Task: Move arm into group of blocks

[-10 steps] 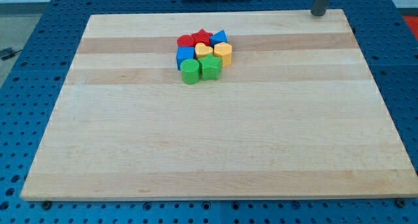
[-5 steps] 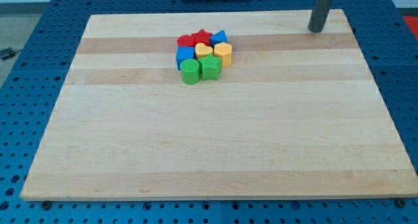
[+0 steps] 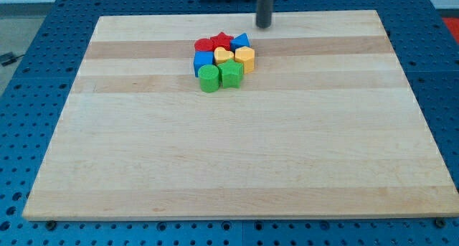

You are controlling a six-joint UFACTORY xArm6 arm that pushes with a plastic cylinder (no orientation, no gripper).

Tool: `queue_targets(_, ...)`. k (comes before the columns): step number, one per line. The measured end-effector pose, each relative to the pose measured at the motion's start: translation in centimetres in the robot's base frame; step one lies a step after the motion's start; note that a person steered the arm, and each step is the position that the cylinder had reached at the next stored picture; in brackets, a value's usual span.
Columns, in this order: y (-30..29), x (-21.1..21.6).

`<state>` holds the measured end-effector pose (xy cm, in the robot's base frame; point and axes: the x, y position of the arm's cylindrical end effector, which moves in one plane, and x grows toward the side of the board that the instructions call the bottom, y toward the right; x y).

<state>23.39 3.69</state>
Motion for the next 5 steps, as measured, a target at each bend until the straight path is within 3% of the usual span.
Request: queue_targets(5,-3.7,13.2)
